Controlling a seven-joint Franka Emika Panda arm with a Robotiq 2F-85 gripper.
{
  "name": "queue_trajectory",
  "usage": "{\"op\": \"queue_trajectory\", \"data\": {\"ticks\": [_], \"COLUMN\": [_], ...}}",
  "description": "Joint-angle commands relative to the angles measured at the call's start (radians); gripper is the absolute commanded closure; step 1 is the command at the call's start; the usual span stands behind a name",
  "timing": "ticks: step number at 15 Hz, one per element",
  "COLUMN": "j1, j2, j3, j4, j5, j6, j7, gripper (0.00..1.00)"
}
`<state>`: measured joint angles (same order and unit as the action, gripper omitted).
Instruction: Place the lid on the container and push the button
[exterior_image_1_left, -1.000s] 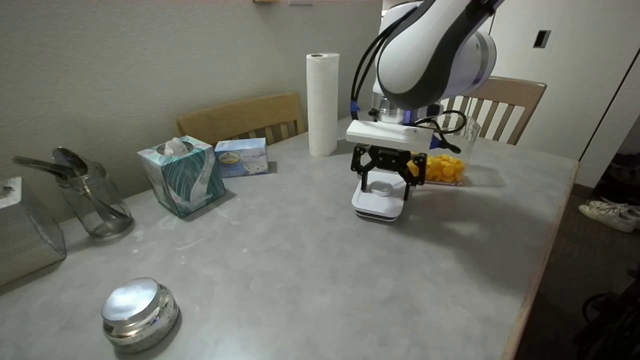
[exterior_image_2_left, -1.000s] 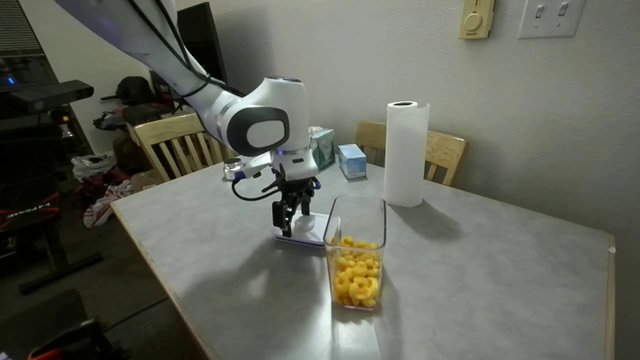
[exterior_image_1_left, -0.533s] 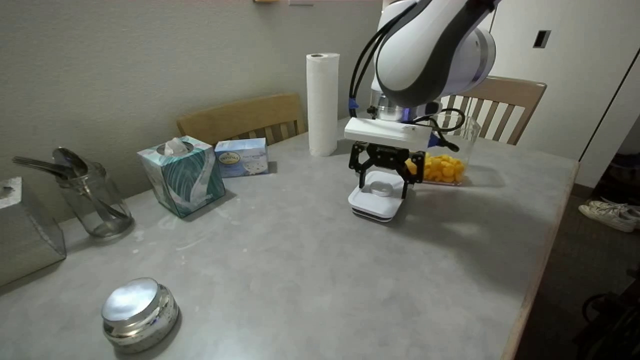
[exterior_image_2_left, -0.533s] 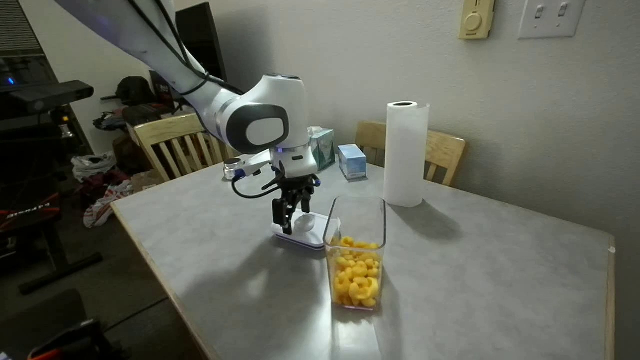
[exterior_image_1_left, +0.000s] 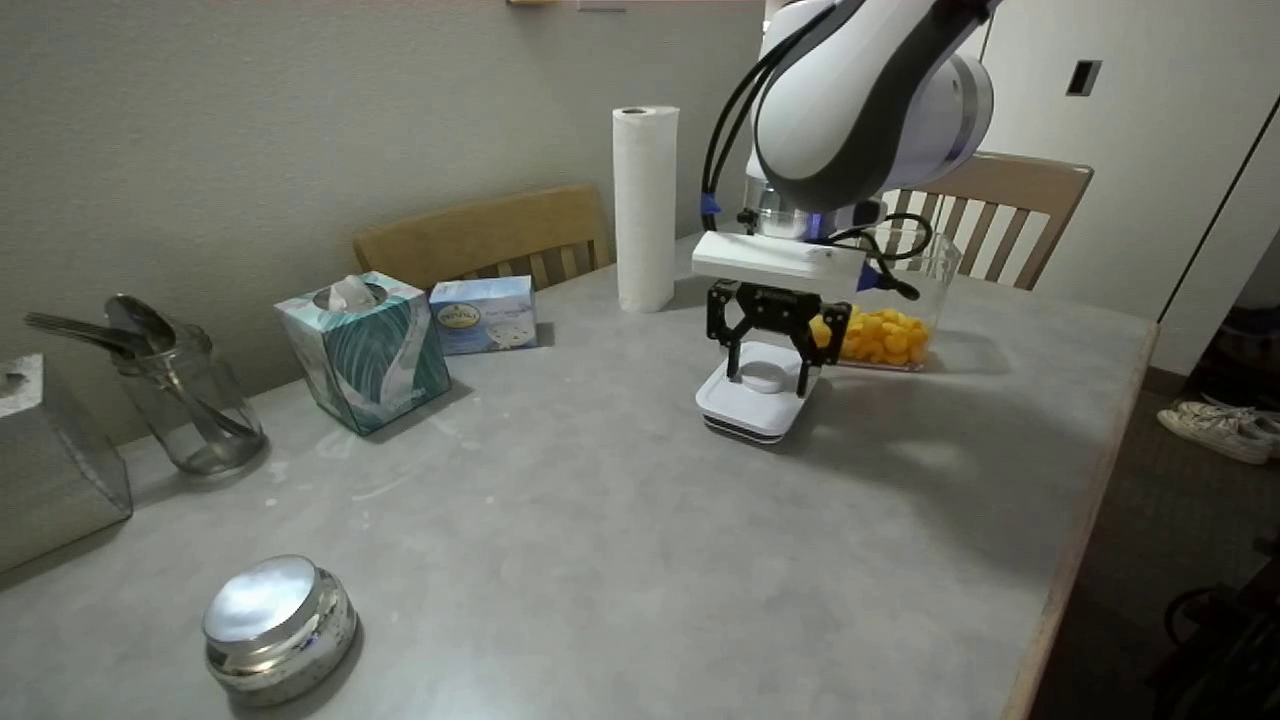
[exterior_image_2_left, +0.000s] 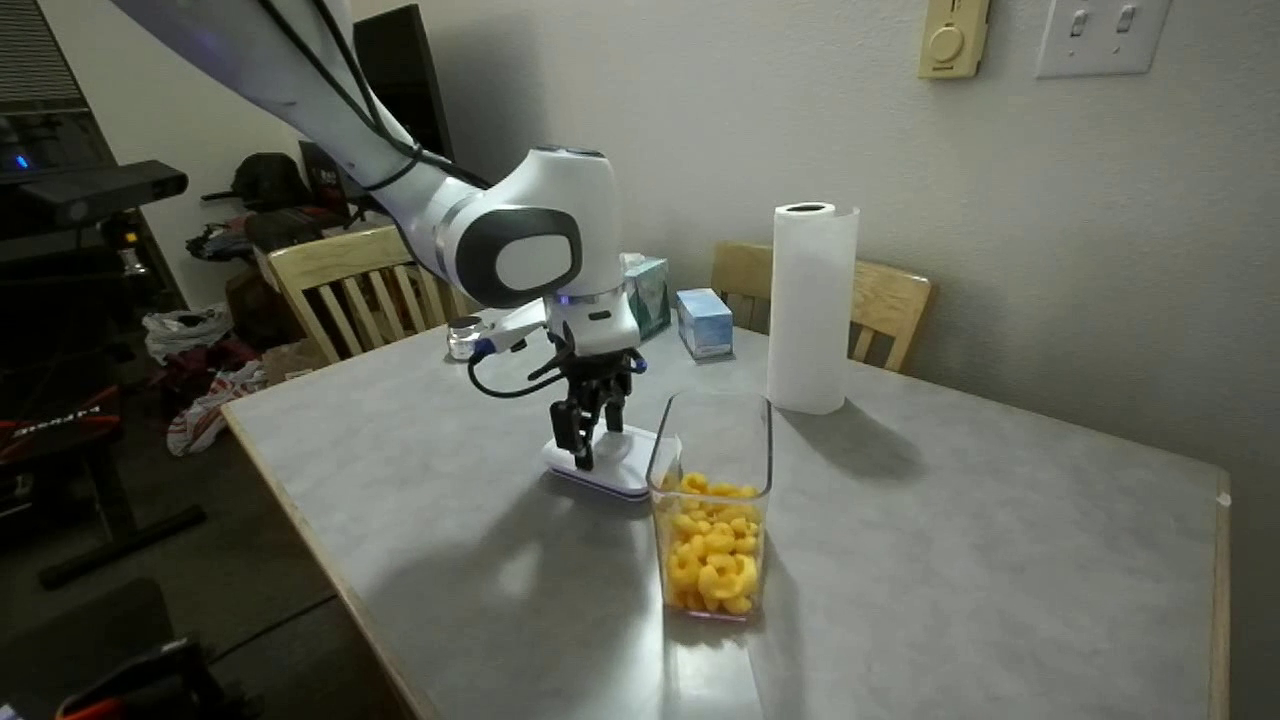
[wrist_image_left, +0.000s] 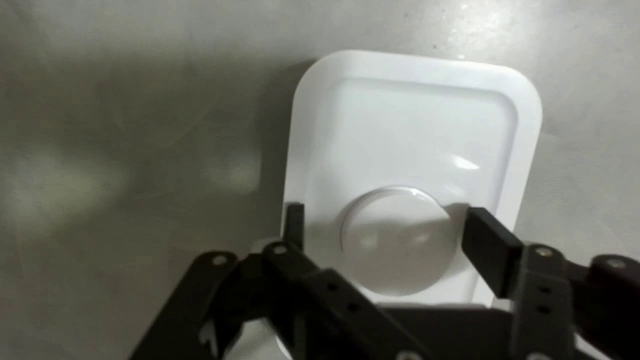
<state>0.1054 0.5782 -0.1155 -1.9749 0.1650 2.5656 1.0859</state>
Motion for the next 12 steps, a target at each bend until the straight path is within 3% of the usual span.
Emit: {"op": "queue_trajectory", "data": {"ticks": [1, 4, 9, 12], "j1": [-0.002, -0.003, -0.004, -0.058], "j2": [-0.006, -0.006, -0.023, -0.070], "j3": [-0.005, -0.003, 0.004, 0.067], "j4": [-0.006, -0.006, -0.012, -0.033], "j5": [-0.011, -0.008, 0.015, 0.056], "j6": [0.013, 0.017, 0.012, -0.027], "j7": [-0.009, -0.011, 0.013, -0.118], "gripper": [0.44, 0.71, 0.71, 0.71]}}
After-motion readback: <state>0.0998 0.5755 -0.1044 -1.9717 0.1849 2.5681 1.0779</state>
